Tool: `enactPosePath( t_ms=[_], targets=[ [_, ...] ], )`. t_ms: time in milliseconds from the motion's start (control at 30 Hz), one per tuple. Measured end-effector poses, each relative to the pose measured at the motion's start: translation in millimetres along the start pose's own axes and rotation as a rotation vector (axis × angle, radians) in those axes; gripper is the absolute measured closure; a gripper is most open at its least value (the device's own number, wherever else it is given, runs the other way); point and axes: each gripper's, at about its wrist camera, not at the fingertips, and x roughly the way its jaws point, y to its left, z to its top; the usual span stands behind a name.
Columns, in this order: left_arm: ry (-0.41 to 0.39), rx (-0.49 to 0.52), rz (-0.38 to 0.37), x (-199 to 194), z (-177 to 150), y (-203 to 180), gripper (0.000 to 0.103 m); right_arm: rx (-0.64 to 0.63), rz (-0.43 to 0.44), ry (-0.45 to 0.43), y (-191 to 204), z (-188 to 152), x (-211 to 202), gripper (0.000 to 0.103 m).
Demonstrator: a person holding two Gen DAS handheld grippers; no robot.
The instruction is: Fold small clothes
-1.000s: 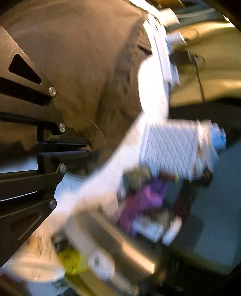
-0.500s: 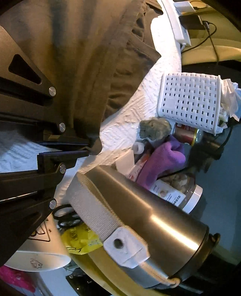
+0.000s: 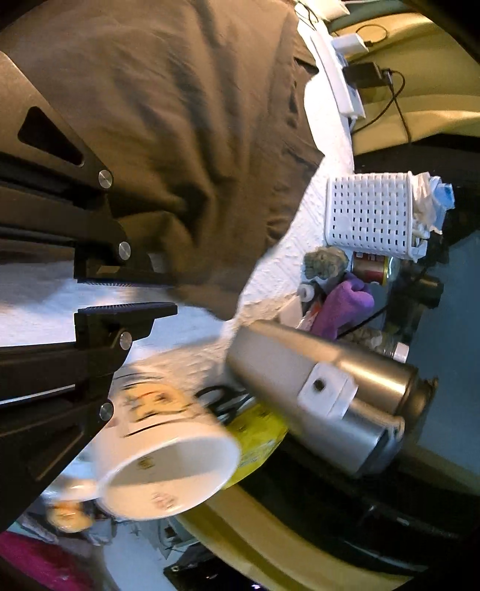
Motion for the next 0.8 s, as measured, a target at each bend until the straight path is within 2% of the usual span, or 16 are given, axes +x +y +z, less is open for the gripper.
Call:
enactPosePath(
  t_ms=[67, 133, 167, 200, 233, 467, 533, 600, 667, 733, 767, 800],
  targets=[
    [0.000, 0.005, -0.005, -5, -7, -1, 0.046, 0.011, 0.004, 0.002, -1, -16, -13, 0.093],
    [-0.003, 0.009, -0.022, -11, -13, -2, 0.046, 0.032, 0.014, 0.003, -2, -32, -26, 0.076],
    [-0.006, 0.015, -0.033, -14, -17, -4, 0.046, 0.046, 0.022, 0.005, -4, -40, -31, 0.038],
    [-0.010, 0.020, -0.040, -16, -19, -5, 0.046, 0.066, 0.028, 0.000, -5, -50, -38, 0.006],
    [-0.013, 0.026, -0.048, -18, -22, -5, 0.046, 0.083, 0.035, -0.013, -7, -59, -45, 0.005],
    [-0.020, 0.017, -0.104, -21, -35, -5, 0.046, 0.211, 0.068, -0.033, -27, -115, -76, 0.005],
    [-0.023, 0.017, -0.122, -20, -39, -5, 0.046, 0.223, 0.093, -0.029, -28, -129, -80, 0.008],
    [-0.022, 0.020, -0.129, -19, -42, -7, 0.047, 0.234, 0.121, -0.012, -26, -139, -79, 0.036],
    [-0.037, 0.026, -0.149, -21, -45, -9, 0.048, 0.257, 0.161, 0.002, -22, -148, -77, 0.052],
    [-0.045, 0.042, -0.170, -22, -46, -14, 0.065, 0.263, 0.173, -0.013, -16, -155, -76, 0.054],
    [-0.046, 0.054, -0.170, -22, -47, -16, 0.086, 0.254, 0.166, -0.025, -12, -156, -78, 0.061],
    [-0.043, 0.064, -0.172, -22, -47, -19, 0.094, 0.252, 0.168, -0.031, -10, -156, -79, 0.075]
  ],
)
